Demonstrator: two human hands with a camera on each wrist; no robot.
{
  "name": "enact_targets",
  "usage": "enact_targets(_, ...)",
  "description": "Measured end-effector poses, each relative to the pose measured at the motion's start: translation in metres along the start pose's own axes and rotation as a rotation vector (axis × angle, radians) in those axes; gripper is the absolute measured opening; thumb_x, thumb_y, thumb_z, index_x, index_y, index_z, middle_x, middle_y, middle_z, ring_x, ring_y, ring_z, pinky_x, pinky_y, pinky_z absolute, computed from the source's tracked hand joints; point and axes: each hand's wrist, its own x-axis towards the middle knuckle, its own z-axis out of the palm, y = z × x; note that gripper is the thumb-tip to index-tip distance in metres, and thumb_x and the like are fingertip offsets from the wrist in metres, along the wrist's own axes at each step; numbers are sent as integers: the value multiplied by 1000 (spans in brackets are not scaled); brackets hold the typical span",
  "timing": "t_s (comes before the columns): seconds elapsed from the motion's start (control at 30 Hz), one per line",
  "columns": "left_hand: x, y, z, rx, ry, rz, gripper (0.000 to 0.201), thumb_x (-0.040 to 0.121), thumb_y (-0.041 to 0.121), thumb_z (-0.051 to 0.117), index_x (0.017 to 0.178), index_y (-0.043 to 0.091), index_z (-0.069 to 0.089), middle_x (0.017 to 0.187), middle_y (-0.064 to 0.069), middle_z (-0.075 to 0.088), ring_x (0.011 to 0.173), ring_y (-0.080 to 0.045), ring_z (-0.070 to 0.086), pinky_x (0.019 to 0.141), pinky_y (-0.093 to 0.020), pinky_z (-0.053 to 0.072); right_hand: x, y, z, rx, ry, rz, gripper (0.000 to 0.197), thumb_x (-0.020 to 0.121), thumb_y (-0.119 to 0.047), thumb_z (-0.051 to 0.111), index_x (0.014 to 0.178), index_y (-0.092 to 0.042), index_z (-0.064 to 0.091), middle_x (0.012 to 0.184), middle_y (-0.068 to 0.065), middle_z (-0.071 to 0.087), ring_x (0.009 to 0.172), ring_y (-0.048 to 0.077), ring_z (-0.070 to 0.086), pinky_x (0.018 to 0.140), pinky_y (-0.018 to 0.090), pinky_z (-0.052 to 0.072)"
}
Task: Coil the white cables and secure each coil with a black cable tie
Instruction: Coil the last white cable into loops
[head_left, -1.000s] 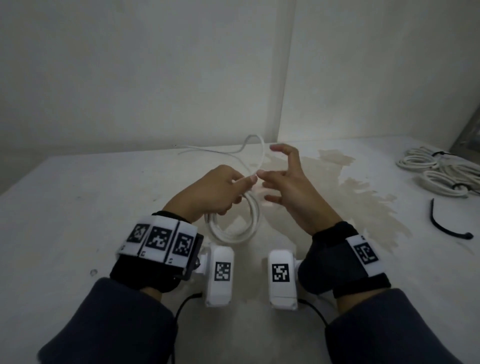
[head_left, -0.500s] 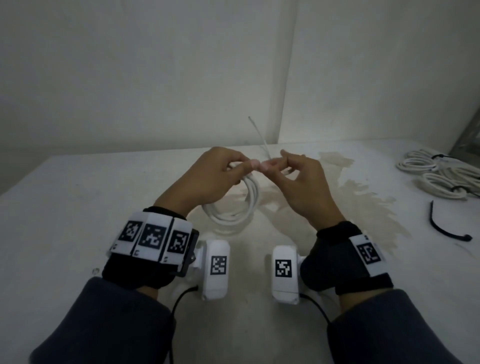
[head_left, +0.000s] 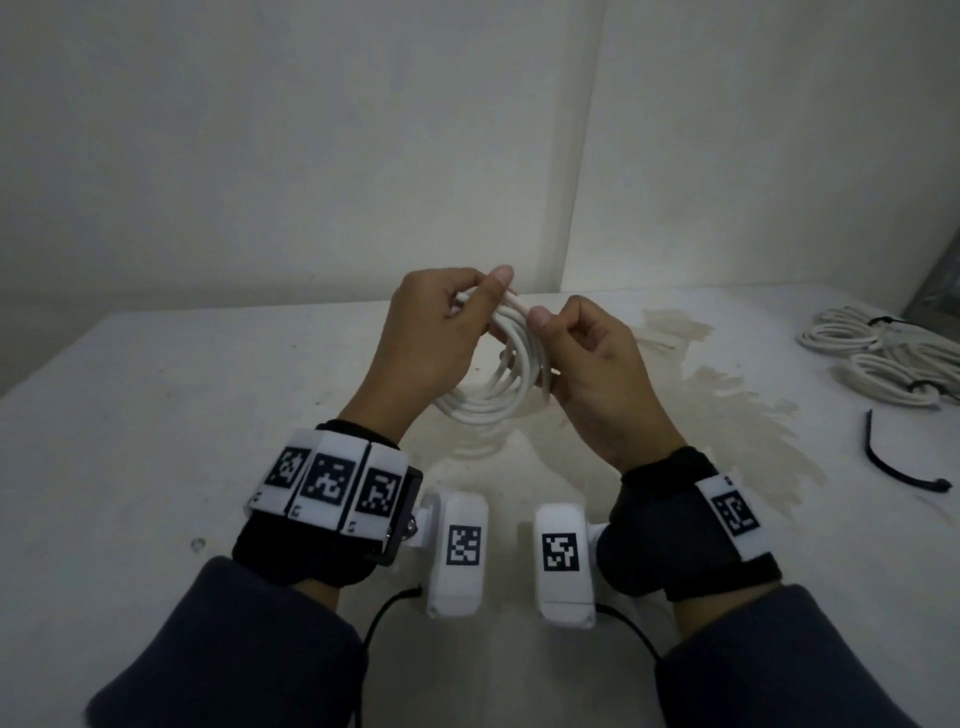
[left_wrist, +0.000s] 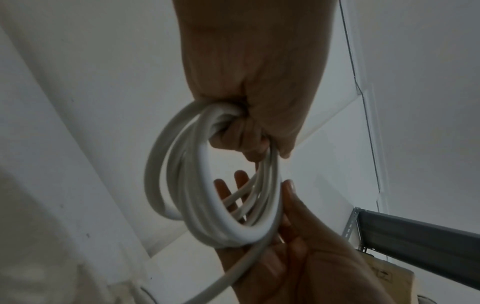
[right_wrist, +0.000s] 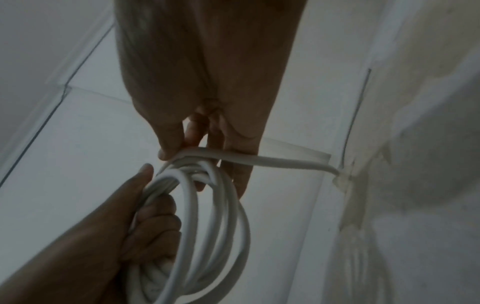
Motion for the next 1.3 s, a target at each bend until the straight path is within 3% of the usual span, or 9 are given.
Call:
enact_targets(0.17,2,-4,-1,-85,26,-46,36,96,28,55,83,-2,72,40,15,50,39,1,46,51,-13,41,1,0,1,283,-96,156,14,81,-22,62,82,-11,53,85,17,63,74,26,57,73,35,47)
enact_targets(0.33,0,-7,-1,-113,39,-88,40,95,27,56,75,-5,68,38,13,48,38,0,44,47,-11,34,1,-4,0,114,-235,250,35,102,-24,39,118,-1,59,83,12,65,79,24,62,77,33,51)
enact_targets(0.47,-1,-9,2,-74,96,-106,39,94,32,58,64,8,64,38,12,48,38,0,44,49,-15,37,-5,-10,0,171,-294,398,42,100,-36,38,104,-1,61,81,18,67,91,36,67,91,45,54)
enact_targets(0.53,0,-12,4,-66,158,-119,41,94,35,58,59,14,62,40,9,49,38,-2,42,49,-19,36,-5,-7,5,182,-248,385,42,99,-38,41,95,-1,62,72,14,68,78,32,68,92,51,53)
enact_targets(0.63,-2,-12,11,-28,254,-100,43,94,36,57,56,15,59,47,5,51,43,-5,43,52,-24,37,-3,-1,14,315,-164,319,41,99,-33,43,84,0,63,58,9,61,56,20,63,77,38,59)
enact_targets(0.77,-6,-13,14,69,306,-50,43,94,35,58,53,22,54,47,6,49,46,-4,46,50,-15,32,-4,5,18,556,-167,403,30,97,-29,45,89,-4,61,59,3,55,50,13,55,59,26,55)
enact_targets(0.97,-7,-16,20,63,327,-59,42,94,36,58,58,13,61,48,7,51,46,-3,47,49,-12,31,-4,9,9,570,-285,422,29,93,-30,44,98,-6,59,55,-5,47,46,7,44,67,26,43)
enact_targets(1.1,-9,-17,21,124,356,-21,43,95,35,56,62,9,62,48,10,49,48,1,48,50,-10,31,-4,8,11,545,-295,424,30,95,-32,43,91,-7,58,52,-5,42,45,7,39,68,27,39)
enact_targets(1.3,-7,-20,22,114,282,-58,46,96,39,53,63,8,62,51,3,52,46,-6,44,52,-15,34,-2,7,15,484,-199,384,27,92,-33,49,78,-10,50,45,-10,31,37,4,29,52,21,42)
